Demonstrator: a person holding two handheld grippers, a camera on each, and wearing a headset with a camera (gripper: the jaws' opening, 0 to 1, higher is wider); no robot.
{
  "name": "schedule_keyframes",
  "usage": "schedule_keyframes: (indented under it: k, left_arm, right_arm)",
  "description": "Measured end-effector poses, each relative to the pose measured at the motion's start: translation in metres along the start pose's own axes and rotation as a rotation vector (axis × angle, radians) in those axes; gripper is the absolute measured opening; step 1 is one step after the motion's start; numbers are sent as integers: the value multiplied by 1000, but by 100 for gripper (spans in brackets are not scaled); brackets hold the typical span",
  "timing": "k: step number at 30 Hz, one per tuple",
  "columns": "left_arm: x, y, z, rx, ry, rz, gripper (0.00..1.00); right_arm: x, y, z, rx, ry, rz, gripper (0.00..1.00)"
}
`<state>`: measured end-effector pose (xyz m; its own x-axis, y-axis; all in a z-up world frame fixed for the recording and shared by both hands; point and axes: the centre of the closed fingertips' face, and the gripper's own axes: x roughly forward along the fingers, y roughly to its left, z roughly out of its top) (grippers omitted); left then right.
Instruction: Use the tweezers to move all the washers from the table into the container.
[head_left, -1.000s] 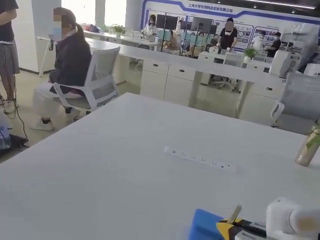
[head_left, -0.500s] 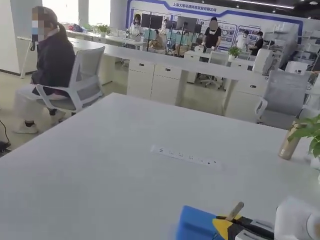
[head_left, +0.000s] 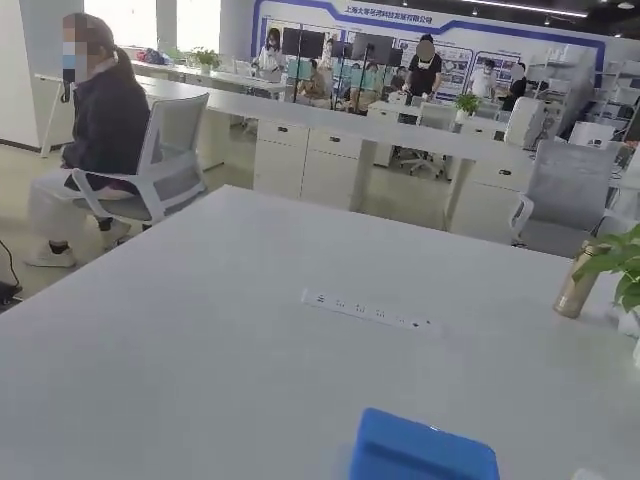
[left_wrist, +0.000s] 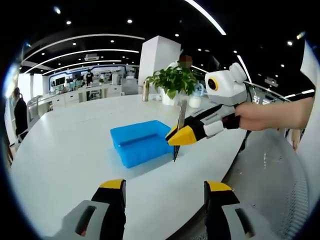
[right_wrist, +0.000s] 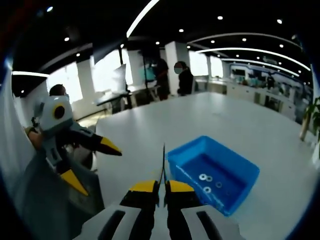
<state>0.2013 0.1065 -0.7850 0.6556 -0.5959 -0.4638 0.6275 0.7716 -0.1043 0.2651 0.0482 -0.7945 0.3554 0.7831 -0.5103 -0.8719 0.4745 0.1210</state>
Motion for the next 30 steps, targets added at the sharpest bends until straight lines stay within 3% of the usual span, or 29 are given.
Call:
schedule_keyframes:
  k: [5, 10, 14, 16, 17, 18, 19, 23, 24, 30]
  left_arm:
    - [-1, -4, 3, 1, -12, -25, 51]
    - [-3, -14, 7, 22, -31, -73, 39]
    - [-5, -35, 20, -3, -102, -188, 37]
    - [-4, -34, 15, 13, -68, -189, 32]
    - [-4, -36, 11, 20, -48, -195, 27]
    - [-4, -40, 14, 46, -65, -211, 23]
    - [-5, -43, 16, 54, -76, -223, 20]
    - [-5, -47, 15, 62, -70, -250, 15]
    - [-4, -47, 12, 57, -49, -251, 15]
    - [-5, -46, 13, 72, -58, -249, 3]
  right_arm:
    - [1, 30, -22, -62, 88, 101, 4]
    - [2, 49, -35, -148, 141, 199, 4]
    - [3, 62, -47, -239, 201, 256, 4]
    - [2, 71, -54, -297, 242, 289, 4]
    - [3, 76, -50, -326, 220, 307, 4]
    - [2, 80, -54, -351, 256, 320, 4]
    - [3, 82, -54, -384, 258, 333, 4]
    - [6, 87, -56, -485, 309, 349, 3]
    - [8, 89, -56, -488, 308, 350, 3]
    - [10, 93, -58, -512, 320, 371, 3]
